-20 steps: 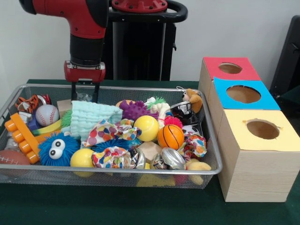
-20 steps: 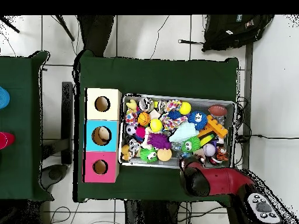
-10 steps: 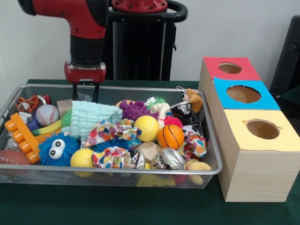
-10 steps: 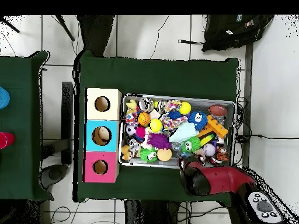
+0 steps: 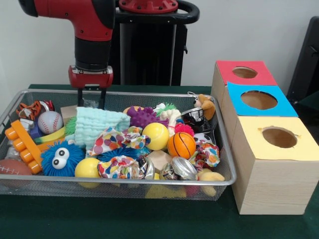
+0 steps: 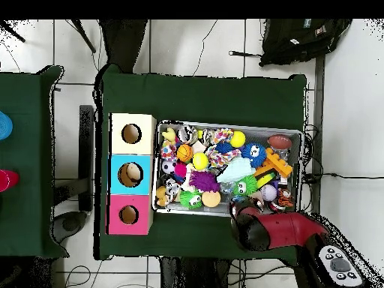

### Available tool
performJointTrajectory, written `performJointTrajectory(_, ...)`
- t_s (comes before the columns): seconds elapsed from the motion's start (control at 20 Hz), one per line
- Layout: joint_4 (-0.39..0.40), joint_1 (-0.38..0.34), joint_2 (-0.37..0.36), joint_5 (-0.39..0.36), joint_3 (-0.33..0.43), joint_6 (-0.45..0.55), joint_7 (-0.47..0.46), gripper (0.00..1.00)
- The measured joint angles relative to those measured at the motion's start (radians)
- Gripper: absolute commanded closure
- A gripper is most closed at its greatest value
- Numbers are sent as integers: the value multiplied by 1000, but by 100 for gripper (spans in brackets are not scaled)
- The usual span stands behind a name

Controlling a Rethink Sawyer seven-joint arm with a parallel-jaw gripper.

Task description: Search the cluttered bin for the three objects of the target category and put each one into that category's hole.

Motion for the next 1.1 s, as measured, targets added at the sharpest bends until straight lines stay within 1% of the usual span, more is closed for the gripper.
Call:
performJointTrajectory(0.45,0,0,-4,0,23,50,0,100)
performJointTrajectory(0.8,7,-1,11,0,71,94,0,100)
performJointTrajectory(1.1,22,-9,-1,-1,105,117,0,100)
